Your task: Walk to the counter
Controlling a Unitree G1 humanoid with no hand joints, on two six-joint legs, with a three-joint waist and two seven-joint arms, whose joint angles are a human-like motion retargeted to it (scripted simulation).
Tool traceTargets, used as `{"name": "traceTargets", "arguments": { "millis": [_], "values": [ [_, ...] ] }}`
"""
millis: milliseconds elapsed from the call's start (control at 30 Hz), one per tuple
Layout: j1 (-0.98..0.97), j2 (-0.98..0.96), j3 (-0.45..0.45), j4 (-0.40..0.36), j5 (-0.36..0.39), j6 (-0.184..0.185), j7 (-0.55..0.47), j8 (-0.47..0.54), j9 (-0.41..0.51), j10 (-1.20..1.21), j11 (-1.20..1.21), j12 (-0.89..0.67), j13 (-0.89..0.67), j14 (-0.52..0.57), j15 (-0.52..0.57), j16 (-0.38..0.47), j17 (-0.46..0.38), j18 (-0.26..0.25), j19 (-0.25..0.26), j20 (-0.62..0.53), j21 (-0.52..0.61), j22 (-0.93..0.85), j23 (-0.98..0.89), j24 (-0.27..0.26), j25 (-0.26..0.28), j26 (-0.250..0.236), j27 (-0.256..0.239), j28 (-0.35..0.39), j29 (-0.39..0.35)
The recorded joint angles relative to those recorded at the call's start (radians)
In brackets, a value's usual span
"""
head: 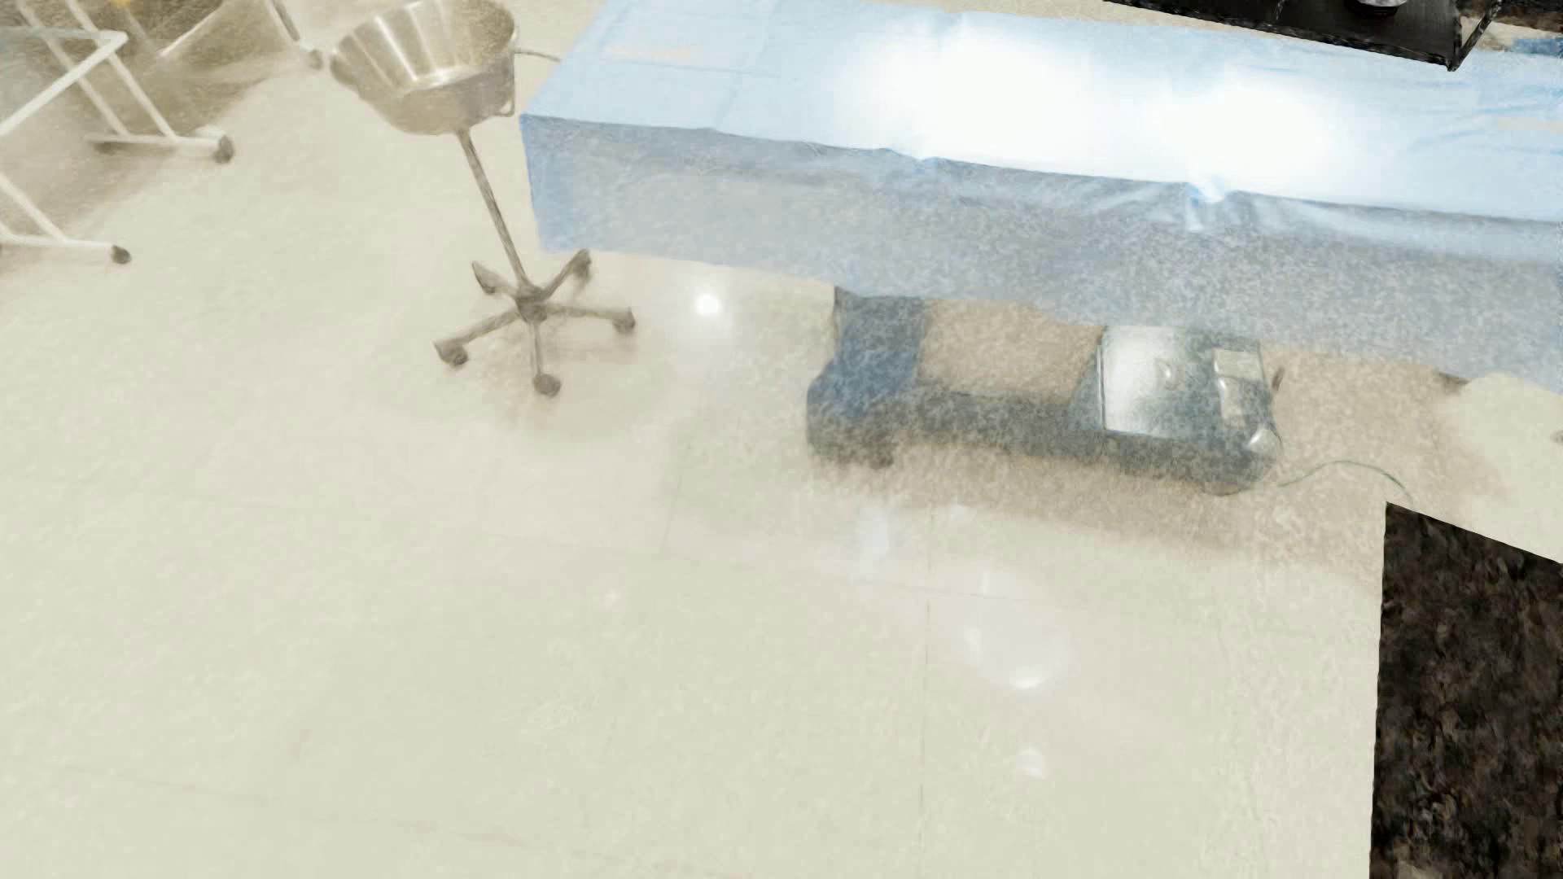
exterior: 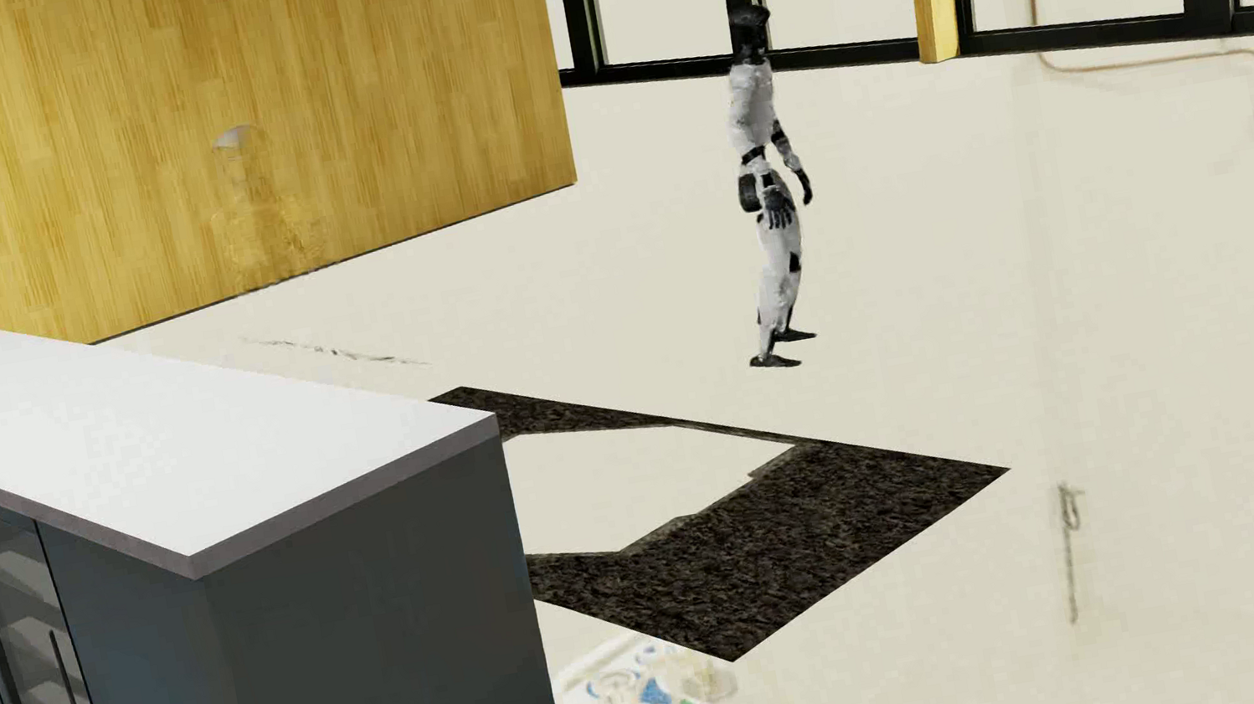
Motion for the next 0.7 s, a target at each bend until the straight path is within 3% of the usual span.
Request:
{"name": "traceTargets", "arguments": {
  "millis": [267, 300, 367, 400, 433, 467, 533, 567, 600, 700],
  "values": [
    [-0.006, -0.06, 0.003, 0.045, 0.021, -0.004, 0.101, 0.093, 0.013, 0.074, 0.073, 0.034, -0.02, -0.016, 0.025, 0.023, -0.015, 0.006, 0.03, 0.029, 0.045, -0.019, -0.046, -0.026, 0.015, -0.007, -0.028, 0.039, -0.011],
    [-0.003, -0.087, 0.002, 0.063, 0.034, -0.002, 0.137, 0.123, 0.015, 0.073, 0.088, 0.042, -0.029, -0.013, 0.039, 0.03, -0.01, 0.004, 0.052, 0.036, 0.046, -0.019, -0.058, -0.027, 0.019, -0.001, -0.034, 0.037, -0.012],
    [0.008, -0.146, 0.012, 0.103, 0.058, 0.004, 0.226, 0.173, 0.017, 0.078, 0.136, 0.061, -0.04, -0.021, -0.003, 0.042, -0.014, -0.005, 0.208, 0.039, 0.044, -0.01, -0.079, -0.032, 0.016, 0.004, -0.045, 0.026, -0.014],
    [0.024, -0.18, 0.028, 0.126, 0.088, 0.007, 0.286, 0.164, 0.017, 0.083, 0.171, 0.074, -0.043, -0.032, -0.038, 0.049, -0.02, -0.014, 0.211, 0.034, 0.044, -0.003, -0.089, -0.032, 0.01, 0.006, -0.056, 0.017, -0.008],
    [0.048, -0.218, 0.047, 0.147, 0.055, 0.009, 0.35, 0.102, 0.017, 0.083, 0.224, 0.089, -0.046, -0.041, -0.056, 0.059, -0.024, -0.024, 0.212, 0.035, 0.046, 0.002, -0.095, -0.038, 0.001, 0.01, -0.066, 0.01, -0.002],
    [0.079, -0.231, 0.059, 0.159, -0.1, 0.007, 0.412, -0.073, 0.015, 0.07, 0.289, 0.099, -0.051, -0.043, -0.062, 0.062, -0.023, -0.034, 0.229, 0.038, 0.043, 0.003, -0.091, -0.044, -0.006, 0.024, -0.07, 0.005, -0.001],
    [0.14, -0.137, 0.064, 0.165, -0.334, -0.01, 0.52, -0.508, 0.006, 0.04, 0.276, 0.123, -0.049, -0.026, -0.063, 0.08, -0.017, -0.062, -0.017, 0.066, 0.026, 0.01, -0.077, -0.064, -0.018, 0.049, -0.076, 0.004, -0.029],
    [0.169, -0.065, 0.062, 0.173, -0.377, -0.021, 0.564, -0.696, 0.001, 0.035, 0.201, 0.135, -0.042, -0.017, 0.001, 0.088, -0.009, -0.082, -0.087, 0.094, 0.012, 0.016, -0.068, -0.079, -0.017, 0.063, -0.075, 0.013, -0.055],
    [0.198, -0.041, 0.05, 0.187, -0.361, -0.027, 0.594, -0.726, -0.002, 0.03, 0.164, 0.144, -0.034, -0.002, 0.035, 0.101, 0.002, -0.103, -0.077, 0.114, -0.002, 0.022, -0.056, -0.086, -0.012, 0.069, -0.076, 0.017, -0.073],
    [0.269, -0.038, 0.019, 0.297, -0.245, -0.035, 0.651, -0.621, -0.003, 0.112, 0.153, 0.173, -0.033, 0.107, -0.026, 0.131, 0.016, -0.168, -0.092, 0.195, -0.026, 0.043, 0.036, -0.102, -0.006, 0.077, -0.052, 0.048, -0.082]
  ]
}}
